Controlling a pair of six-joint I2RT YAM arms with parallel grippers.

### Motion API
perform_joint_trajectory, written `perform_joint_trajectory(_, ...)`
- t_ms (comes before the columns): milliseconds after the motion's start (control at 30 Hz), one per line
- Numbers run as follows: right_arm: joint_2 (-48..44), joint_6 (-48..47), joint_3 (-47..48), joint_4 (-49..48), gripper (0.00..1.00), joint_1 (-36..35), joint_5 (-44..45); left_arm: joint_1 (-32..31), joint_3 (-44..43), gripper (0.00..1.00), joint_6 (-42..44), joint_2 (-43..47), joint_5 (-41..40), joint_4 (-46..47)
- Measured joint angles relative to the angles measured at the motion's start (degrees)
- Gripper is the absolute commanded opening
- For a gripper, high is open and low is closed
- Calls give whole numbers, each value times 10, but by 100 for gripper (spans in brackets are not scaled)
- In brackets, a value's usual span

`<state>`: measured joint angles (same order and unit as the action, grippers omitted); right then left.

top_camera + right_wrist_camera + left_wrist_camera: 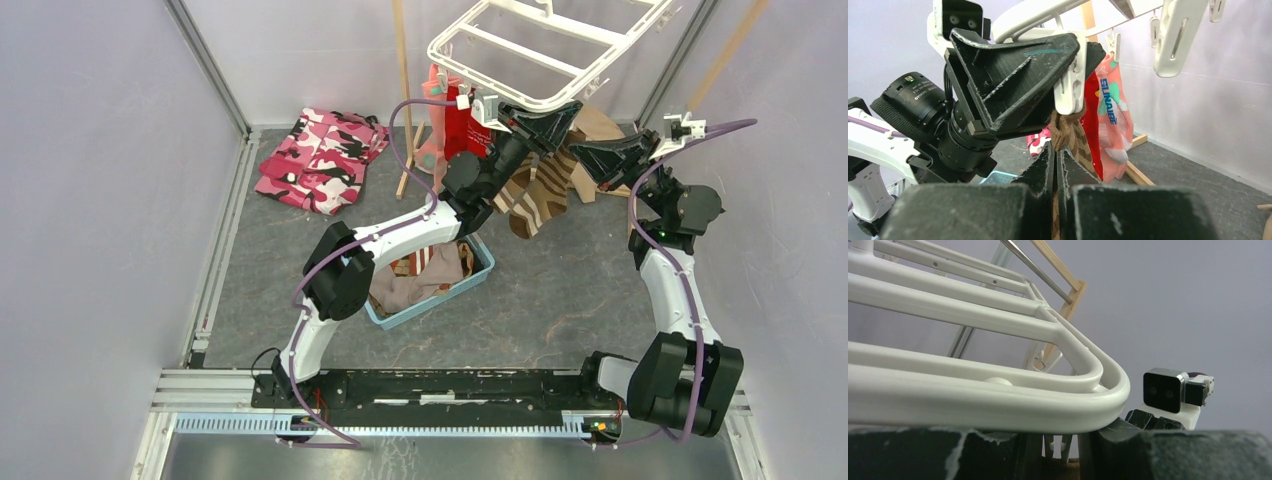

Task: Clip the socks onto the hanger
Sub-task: Open the clamp at the hanger, then clamp the sock onto the hanger.

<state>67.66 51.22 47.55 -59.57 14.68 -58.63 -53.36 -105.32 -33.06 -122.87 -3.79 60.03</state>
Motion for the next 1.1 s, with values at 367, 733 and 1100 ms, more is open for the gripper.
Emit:
perform_joint_trajectory(367, 24, 4, 2, 0, 0, 0, 1, 1, 1, 2, -18, 0, 11, 0)
perform_joint_trajectory(733, 38, 36, 11, -37, 0, 0, 2, 3, 7, 2, -24, 4, 12, 0)
perform_joint_trajectory(1100, 31, 41, 11, -42, 0, -8, -25, 4, 7, 2, -29, 7, 14, 1)
